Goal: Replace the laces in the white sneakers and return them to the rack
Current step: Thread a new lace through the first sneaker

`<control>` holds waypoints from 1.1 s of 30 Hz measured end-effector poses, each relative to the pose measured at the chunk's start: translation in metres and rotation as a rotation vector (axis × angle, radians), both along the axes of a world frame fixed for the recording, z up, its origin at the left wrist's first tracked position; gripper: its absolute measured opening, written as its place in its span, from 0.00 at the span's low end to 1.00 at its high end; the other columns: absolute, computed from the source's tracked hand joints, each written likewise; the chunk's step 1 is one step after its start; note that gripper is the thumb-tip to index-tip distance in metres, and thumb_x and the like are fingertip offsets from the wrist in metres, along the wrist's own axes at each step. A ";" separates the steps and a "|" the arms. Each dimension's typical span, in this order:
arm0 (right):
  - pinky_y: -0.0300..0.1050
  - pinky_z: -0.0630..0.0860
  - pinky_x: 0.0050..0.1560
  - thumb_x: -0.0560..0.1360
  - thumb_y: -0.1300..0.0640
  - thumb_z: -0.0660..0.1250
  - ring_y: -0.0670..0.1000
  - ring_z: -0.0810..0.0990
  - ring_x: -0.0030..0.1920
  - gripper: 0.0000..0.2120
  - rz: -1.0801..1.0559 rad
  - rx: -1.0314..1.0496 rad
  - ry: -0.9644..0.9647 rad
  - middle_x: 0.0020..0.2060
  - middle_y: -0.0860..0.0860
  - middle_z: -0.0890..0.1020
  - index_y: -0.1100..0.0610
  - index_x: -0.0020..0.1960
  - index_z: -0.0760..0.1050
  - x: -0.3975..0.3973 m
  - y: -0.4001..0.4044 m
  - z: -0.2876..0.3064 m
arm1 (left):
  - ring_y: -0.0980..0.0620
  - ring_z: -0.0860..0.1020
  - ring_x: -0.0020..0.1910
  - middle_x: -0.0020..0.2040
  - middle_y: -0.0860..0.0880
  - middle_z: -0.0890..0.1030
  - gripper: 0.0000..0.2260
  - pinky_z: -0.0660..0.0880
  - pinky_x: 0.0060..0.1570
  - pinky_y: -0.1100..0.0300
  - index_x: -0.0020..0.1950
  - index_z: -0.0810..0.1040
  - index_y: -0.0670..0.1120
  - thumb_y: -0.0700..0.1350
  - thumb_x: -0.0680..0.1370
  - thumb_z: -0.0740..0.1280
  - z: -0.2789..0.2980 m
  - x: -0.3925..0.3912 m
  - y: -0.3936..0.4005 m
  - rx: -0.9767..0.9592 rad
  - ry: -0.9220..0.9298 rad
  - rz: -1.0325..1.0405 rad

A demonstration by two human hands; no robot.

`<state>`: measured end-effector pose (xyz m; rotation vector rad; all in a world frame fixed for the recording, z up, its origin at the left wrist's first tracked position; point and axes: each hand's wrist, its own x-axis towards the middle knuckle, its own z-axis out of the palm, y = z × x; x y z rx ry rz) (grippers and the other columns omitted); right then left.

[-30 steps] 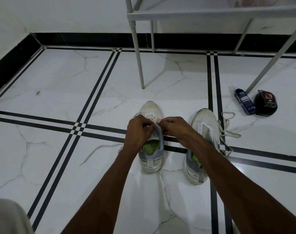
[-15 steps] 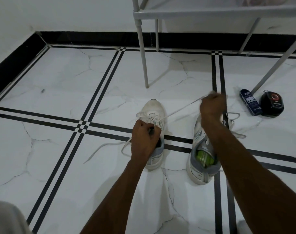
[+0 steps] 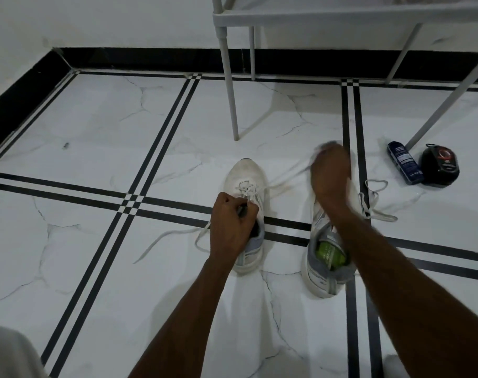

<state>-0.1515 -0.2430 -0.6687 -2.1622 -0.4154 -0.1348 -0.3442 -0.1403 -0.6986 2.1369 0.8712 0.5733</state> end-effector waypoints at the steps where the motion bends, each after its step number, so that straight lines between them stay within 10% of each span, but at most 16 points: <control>1: 0.52 0.74 0.56 0.75 0.73 0.59 0.60 0.77 0.55 0.11 -0.207 0.075 0.004 0.52 0.65 0.78 0.67 0.55 0.75 0.015 -0.013 0.012 | 0.52 0.74 0.44 0.39 0.47 0.74 0.12 0.75 0.43 0.52 0.39 0.81 0.43 0.48 0.78 0.69 0.001 -0.001 0.000 0.001 0.000 0.004; 3: 0.43 0.66 0.59 0.78 0.66 0.62 0.57 0.72 0.62 0.13 -0.244 -0.082 -0.085 0.61 0.60 0.75 0.61 0.62 0.73 0.025 -0.019 0.024 | 0.52 0.74 0.44 0.38 0.47 0.74 0.12 0.75 0.43 0.51 0.38 0.81 0.43 0.48 0.78 0.70 0.001 -0.002 -0.001 0.008 0.001 0.015; 9: 0.52 0.73 0.62 0.77 0.54 0.71 0.56 0.79 0.57 0.08 0.679 -0.355 0.238 0.56 0.55 0.83 0.56 0.54 0.83 -0.041 0.020 -0.008 | 0.51 0.75 0.44 0.40 0.46 0.76 0.11 0.76 0.45 0.50 0.41 0.83 0.41 0.48 0.78 0.70 0.008 0.002 -0.003 -0.010 -0.013 0.013; 14: 0.53 0.76 0.53 0.77 0.58 0.65 0.59 0.80 0.49 0.09 0.469 -0.478 0.047 0.46 0.58 0.82 0.60 0.46 0.83 -0.037 0.008 -0.027 | 0.50 0.76 0.44 0.41 0.46 0.75 0.10 0.76 0.45 0.49 0.41 0.83 0.42 0.48 0.78 0.70 0.007 0.000 -0.001 -0.009 -0.009 0.013; 25: 0.42 0.77 0.42 0.80 0.53 0.66 0.46 0.83 0.33 0.05 0.603 -0.204 0.596 0.32 0.47 0.83 0.55 0.50 0.78 -0.045 0.007 -0.007 | 0.57 0.75 0.42 0.43 0.50 0.76 0.09 0.70 0.41 0.68 0.43 0.76 0.47 0.50 0.78 0.70 0.015 0.002 0.011 0.024 -0.060 0.049; 30: 0.36 0.73 0.35 0.79 0.55 0.66 0.44 0.80 0.30 0.07 0.522 -0.148 0.600 0.34 0.50 0.84 0.58 0.47 0.80 -0.036 -0.005 0.011 | 0.49 0.77 0.53 0.52 0.53 0.81 0.12 0.76 0.54 0.51 0.58 0.80 0.50 0.41 0.75 0.68 0.019 0.009 0.034 -0.008 -0.033 -0.025; 33: 0.40 0.75 0.39 0.80 0.51 0.65 0.46 0.80 0.32 0.09 0.535 -0.090 0.629 0.37 0.51 0.86 0.58 0.51 0.76 -0.038 -0.003 0.020 | 0.49 0.75 0.62 0.60 0.55 0.81 0.16 0.74 0.63 0.45 0.63 0.79 0.57 0.54 0.76 0.71 0.025 0.024 0.035 -0.101 0.099 -0.215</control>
